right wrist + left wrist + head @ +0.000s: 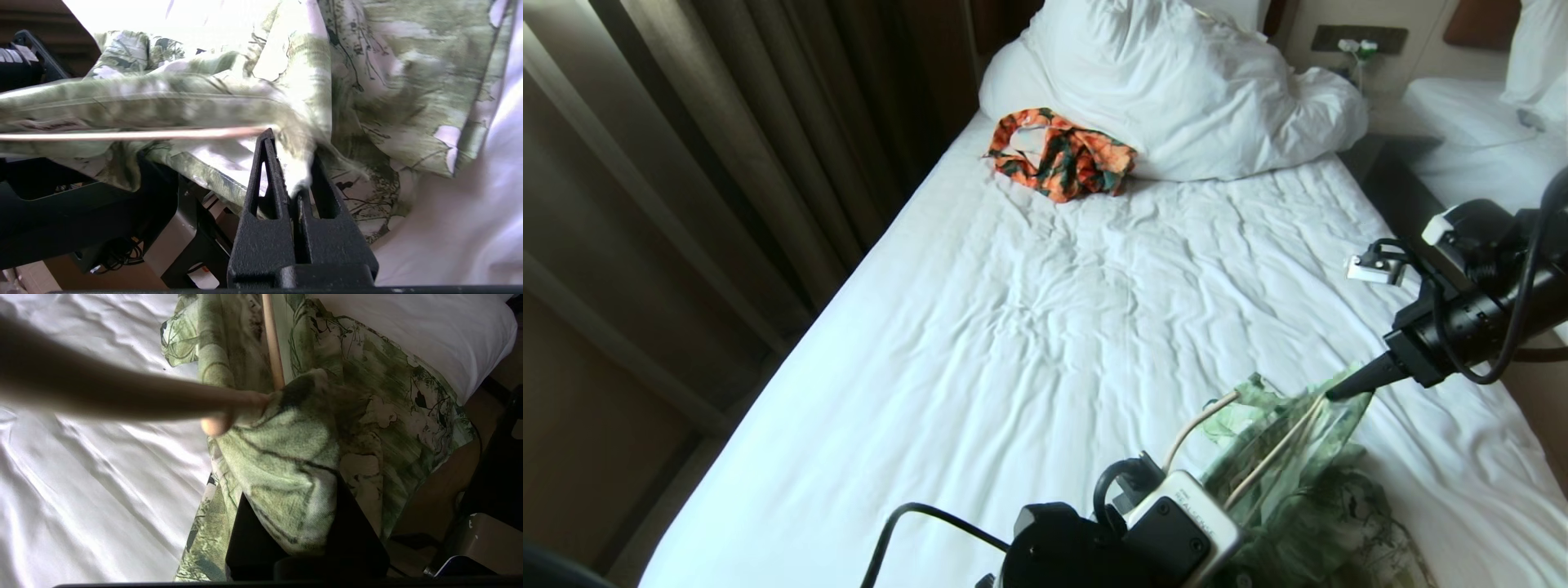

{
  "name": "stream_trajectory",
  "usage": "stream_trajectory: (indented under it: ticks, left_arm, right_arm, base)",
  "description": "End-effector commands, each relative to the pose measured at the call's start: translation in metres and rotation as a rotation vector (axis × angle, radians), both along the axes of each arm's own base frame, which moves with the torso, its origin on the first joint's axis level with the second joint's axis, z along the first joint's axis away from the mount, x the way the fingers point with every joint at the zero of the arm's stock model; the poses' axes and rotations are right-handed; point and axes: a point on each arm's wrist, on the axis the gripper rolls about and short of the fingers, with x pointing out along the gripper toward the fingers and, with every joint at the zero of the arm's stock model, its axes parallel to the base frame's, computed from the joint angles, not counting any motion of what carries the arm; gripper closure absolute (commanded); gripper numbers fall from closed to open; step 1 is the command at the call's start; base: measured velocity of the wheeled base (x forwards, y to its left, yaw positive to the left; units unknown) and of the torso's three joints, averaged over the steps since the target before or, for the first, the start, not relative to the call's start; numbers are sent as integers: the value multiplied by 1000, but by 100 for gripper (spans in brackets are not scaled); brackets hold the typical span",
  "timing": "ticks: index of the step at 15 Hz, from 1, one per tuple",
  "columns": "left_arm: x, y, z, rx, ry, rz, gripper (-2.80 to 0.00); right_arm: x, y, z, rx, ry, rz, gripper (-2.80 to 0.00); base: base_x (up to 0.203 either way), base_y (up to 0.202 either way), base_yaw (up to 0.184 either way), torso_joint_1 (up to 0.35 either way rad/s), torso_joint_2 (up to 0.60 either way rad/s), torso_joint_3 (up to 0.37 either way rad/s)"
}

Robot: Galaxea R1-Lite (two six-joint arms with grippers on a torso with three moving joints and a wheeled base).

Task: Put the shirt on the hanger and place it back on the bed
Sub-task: Hook the other side of the shirt onto the hanger

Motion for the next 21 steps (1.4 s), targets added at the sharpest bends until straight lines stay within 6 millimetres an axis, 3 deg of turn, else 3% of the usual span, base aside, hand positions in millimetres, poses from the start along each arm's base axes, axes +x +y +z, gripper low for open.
stream_trajectory:
  ticks: [1, 4, 8, 14, 21]
  left_arm:
    - [-1, 4, 8, -29, -11, 6, 0]
    - [-2, 6, 10, -32, -13, 7, 0]
    - [-8, -1, -8, 14, 14, -16, 0]
    - [7, -4, -18, 40, 22, 24, 0]
    - [30, -30, -13, -16, 2, 65, 0]
  right_arm:
    - [2, 0, -4, 4, 16, 3, 0]
    - [4, -1, -6, 4, 20, 2, 0]
    - [5, -3, -4, 3, 1, -5, 0]
    - [-5, -6, 8, 9, -34, -14, 0]
    - [-26, -1, 38, 184, -101, 29, 0]
  base:
    - [0, 0, 0, 0, 0, 0]
    - [0, 0, 0, 0, 0, 0]
    - [0, 0, 0, 0, 0, 0]
    - [0, 0, 0, 0, 0, 0]
    - [0, 0, 0, 0, 0, 0]
